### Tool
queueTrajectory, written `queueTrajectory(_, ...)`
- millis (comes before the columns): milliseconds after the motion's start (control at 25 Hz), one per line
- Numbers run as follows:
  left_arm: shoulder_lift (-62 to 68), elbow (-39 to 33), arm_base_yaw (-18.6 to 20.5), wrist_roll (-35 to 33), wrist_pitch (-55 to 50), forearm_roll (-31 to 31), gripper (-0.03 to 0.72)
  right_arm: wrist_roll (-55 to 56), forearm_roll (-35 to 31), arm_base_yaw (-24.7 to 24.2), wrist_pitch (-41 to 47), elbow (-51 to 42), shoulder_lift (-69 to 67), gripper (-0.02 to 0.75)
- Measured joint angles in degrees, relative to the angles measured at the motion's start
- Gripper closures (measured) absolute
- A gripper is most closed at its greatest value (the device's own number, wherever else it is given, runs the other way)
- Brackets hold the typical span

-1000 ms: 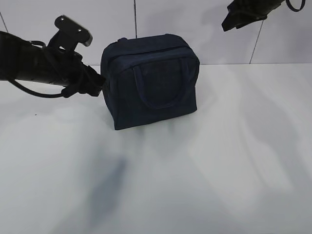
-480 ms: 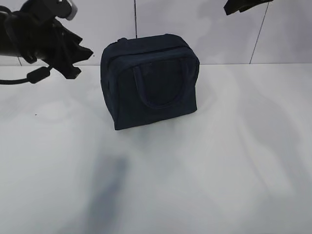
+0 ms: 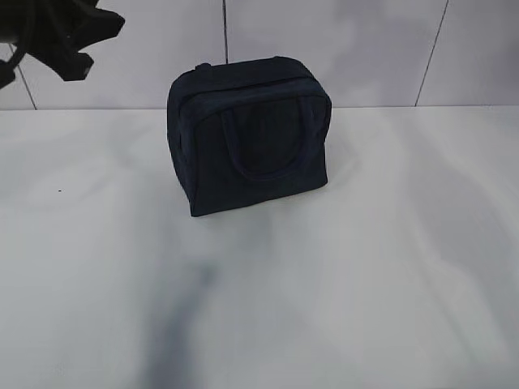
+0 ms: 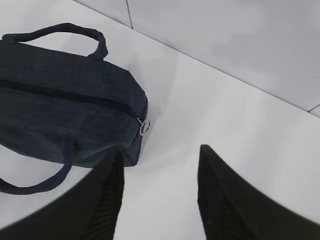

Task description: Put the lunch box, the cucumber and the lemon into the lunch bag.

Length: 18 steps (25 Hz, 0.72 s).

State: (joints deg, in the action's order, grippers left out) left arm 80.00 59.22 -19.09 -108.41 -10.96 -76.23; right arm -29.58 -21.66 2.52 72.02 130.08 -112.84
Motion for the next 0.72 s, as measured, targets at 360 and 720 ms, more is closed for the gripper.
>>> queueTrajectory(360,-12.5,-3.4,0.0,1.3,0.0,1.8,0.399,0.0,0.1,0.0,0.1,-6.5,10.8,0.375)
queueTrajectory(720,-14.9,-3.4,0.0,4.0,0.0,1.9,0.399,0.1,0.2,0.0,0.2,-18.4,23.2,0.375)
